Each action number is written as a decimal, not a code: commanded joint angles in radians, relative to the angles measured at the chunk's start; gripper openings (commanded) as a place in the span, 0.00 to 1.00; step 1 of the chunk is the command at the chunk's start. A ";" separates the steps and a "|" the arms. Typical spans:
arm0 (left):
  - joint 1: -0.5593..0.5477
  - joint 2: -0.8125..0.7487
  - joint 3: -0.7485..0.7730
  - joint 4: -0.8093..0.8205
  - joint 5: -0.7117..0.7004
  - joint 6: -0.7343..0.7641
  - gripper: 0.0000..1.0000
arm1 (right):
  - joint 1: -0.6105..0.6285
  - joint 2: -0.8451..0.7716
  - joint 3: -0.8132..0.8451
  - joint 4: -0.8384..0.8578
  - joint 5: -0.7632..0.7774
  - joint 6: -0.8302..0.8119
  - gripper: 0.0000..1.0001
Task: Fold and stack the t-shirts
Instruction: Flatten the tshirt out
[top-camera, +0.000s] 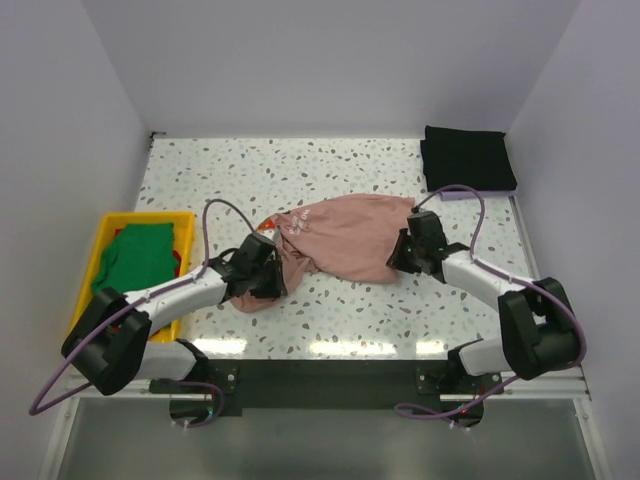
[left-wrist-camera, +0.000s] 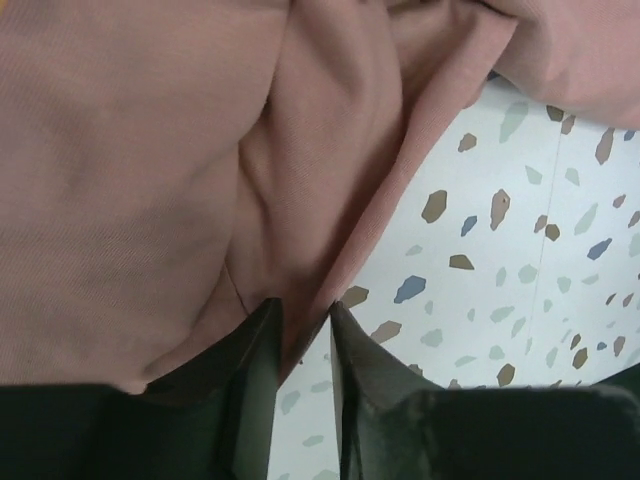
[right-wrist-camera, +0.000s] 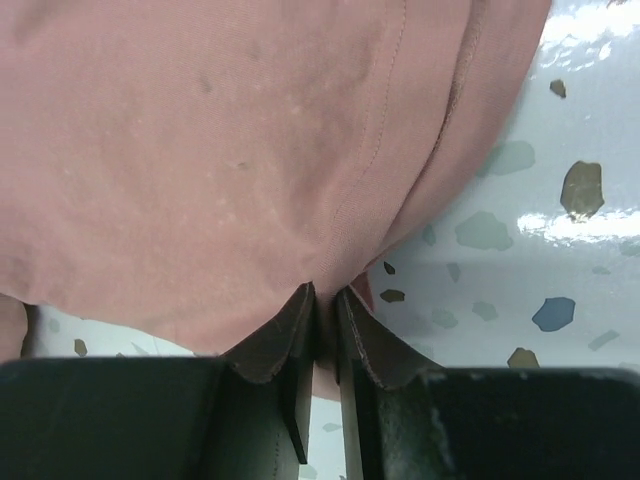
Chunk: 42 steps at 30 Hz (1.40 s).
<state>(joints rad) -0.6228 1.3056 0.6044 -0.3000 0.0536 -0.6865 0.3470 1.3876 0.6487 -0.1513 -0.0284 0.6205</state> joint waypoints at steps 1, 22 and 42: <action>-0.006 -0.005 0.049 0.021 -0.052 0.025 0.26 | 0.004 -0.025 0.089 -0.048 0.058 -0.025 0.16; 0.081 -0.359 0.445 -0.435 -0.529 -0.008 0.00 | -0.178 -0.205 0.515 -0.427 0.216 -0.200 0.03; 0.483 0.039 1.077 0.154 -0.286 0.157 0.00 | -0.267 0.410 1.475 -0.462 -0.006 -0.142 0.00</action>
<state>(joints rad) -0.1864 1.3197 1.4937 -0.4118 -0.3435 -0.5720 0.1184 1.7424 1.9095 -0.6285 0.0708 0.4408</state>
